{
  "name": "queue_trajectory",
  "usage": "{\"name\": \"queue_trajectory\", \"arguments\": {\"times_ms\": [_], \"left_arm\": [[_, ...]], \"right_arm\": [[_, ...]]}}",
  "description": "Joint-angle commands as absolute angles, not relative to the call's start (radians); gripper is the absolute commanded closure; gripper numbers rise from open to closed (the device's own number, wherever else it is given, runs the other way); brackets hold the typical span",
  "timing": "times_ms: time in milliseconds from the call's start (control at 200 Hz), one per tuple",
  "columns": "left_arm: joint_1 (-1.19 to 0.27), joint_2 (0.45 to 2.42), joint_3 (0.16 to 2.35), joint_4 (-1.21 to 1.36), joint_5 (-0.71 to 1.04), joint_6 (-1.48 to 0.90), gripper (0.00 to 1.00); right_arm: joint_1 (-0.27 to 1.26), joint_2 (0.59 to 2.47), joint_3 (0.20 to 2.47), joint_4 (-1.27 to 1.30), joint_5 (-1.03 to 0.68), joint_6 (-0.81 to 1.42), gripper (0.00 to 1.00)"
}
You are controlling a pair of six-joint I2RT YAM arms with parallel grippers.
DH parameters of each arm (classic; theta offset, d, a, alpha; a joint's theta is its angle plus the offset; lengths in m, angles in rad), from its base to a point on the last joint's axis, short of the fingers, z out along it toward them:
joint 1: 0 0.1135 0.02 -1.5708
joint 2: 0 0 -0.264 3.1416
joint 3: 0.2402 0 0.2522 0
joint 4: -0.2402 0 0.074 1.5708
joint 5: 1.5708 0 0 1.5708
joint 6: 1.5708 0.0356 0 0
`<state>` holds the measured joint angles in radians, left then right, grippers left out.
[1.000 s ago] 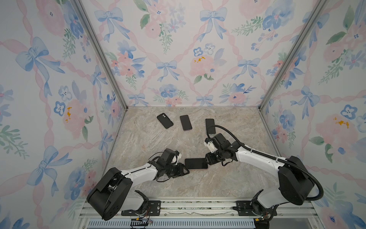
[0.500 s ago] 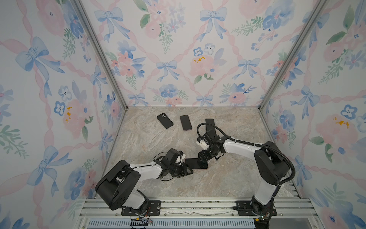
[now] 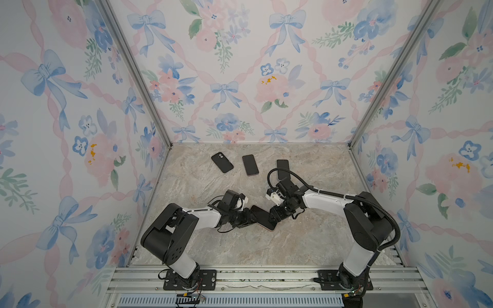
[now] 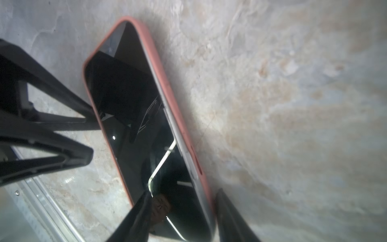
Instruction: Put the phone into the phone case
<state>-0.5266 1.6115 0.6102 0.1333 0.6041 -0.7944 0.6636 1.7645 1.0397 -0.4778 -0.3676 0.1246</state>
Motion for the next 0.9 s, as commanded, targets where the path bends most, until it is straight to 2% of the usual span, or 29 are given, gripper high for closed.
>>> {"name": "queue_trajectory", "arguments": {"times_ms": [0,235,370,470,535,635,740,895], "left_arm": [[-0.508,1.667,0.636,0.079,0.564,-0.742,0.59],[-0.506,1.76,0.724,0.078,0.587,-0.721,0.59],[-0.509,1.795,0.784,0.078,0.604,-0.717,0.59],[-0.509,1.773,0.76,0.078,0.611,-0.722,0.59],[-0.508,1.725,0.701,0.078,0.613,-0.738,0.58],[-0.516,1.661,0.631,0.088,0.621,-0.773,0.57],[-0.537,1.617,0.572,0.129,0.651,-0.822,0.57],[-0.559,1.584,0.507,0.214,0.692,-0.889,0.57]], "right_arm": [[0.704,1.721,0.99,-0.481,-0.404,0.183,0.52],[0.776,1.689,0.93,-0.397,-0.387,0.318,0.57],[0.794,1.635,0.921,-0.391,-0.298,0.444,0.57],[0.826,1.567,0.904,-0.43,-0.154,0.61,0.55],[0.848,1.526,0.858,-0.408,-0.124,0.777,0.6],[0.889,1.474,0.781,-0.323,-0.104,0.962,0.61],[0.913,1.451,0.775,-0.318,-0.078,0.98,0.67],[0.91,1.429,0.731,-0.252,-0.074,0.962,0.71]]}}
